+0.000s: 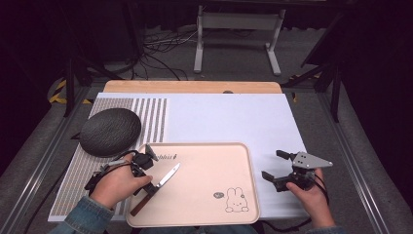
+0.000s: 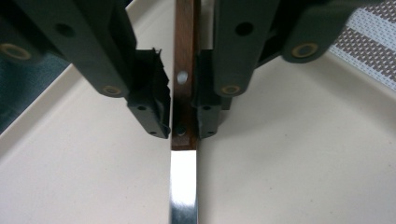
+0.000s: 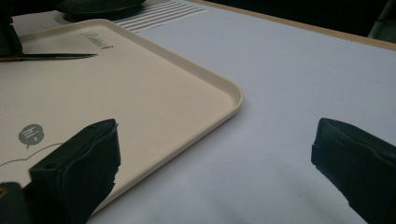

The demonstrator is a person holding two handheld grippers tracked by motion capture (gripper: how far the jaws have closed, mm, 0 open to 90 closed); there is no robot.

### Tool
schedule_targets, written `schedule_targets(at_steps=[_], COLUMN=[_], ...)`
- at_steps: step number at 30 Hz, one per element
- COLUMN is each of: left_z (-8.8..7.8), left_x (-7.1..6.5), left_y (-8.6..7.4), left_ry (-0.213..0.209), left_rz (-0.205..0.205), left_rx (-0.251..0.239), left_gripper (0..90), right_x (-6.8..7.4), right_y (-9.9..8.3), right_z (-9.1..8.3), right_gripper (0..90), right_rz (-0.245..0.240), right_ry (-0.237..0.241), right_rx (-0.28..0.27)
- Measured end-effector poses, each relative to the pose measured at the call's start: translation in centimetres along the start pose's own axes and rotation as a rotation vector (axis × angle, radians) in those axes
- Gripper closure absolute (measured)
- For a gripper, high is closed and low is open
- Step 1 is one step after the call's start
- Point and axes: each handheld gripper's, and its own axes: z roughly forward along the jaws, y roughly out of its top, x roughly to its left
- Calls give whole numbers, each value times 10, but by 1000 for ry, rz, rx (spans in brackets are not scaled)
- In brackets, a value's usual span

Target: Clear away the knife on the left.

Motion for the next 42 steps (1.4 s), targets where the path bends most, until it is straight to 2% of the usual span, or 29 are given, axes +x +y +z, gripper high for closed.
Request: schedule_targets(at_steps=[5,7,8,10,12,13,18,20,24,25,27,28,33,34,35,38,41,42], left_z=[-5,-8,-9,-11,-10,-9,-10,-10,-12,-12,-12,-13,-10,-9,-8,-5,0,1], left_x=[-2,-4,-6,-8,-10,-11,-12,-14,-16,-16,-14,-13,-10,-11,-10,-12,-13,-13], left_y=[-1,-1,-2,-1,-1,-1,-1,-1,-2,-2,-2,-2,-4,-5,-5,-5,-4,-4], left_ry=[9,27,32,60,88,95,116,133,176,176,171,163,131,131,129,85,89,90], left_rz=[24,51,49,99,208,240,325,379,565,565,660,681,721,730,745,776,799,794], left_rx=[-33,-53,-62,-95,-139,-152,-210,-239,-275,-275,-297,-287,-294,-292,-287,-278,-275,-276], left_gripper=[533,513,481,411,311,244,196,193,254,281,298,372,636,636,702,900,900,900], right_x=[0,0,0,0,0,0,0,0,0,0,0,0,0,0,-1,0,0,0], right_y=[0,0,0,-1,-1,-1,-1,-1,0,0,-1,-1,-1,-1,-1,-1,-1,-1], right_z=[0,1,1,1,0,0,0,0,0,0,0,0,0,0,1,1,1,1], right_gripper=[19,19,19,19,19,19,19,19,19,19,19,19,19,19,19,20,20,20], right_rz=[1,3,3,3,4,5,6,4,4,4,1,0,-2,-2,-1,-4,-4,-4], right_ry=[1,0,0,0,-1,-1,-1,-2,-2,-2,-3,-1,-1,-1,-1,3,4,4], right_rx=[1,1,1,0,0,-1,-4,-2,-3,-3,0,1,1,1,2,4,4,3])
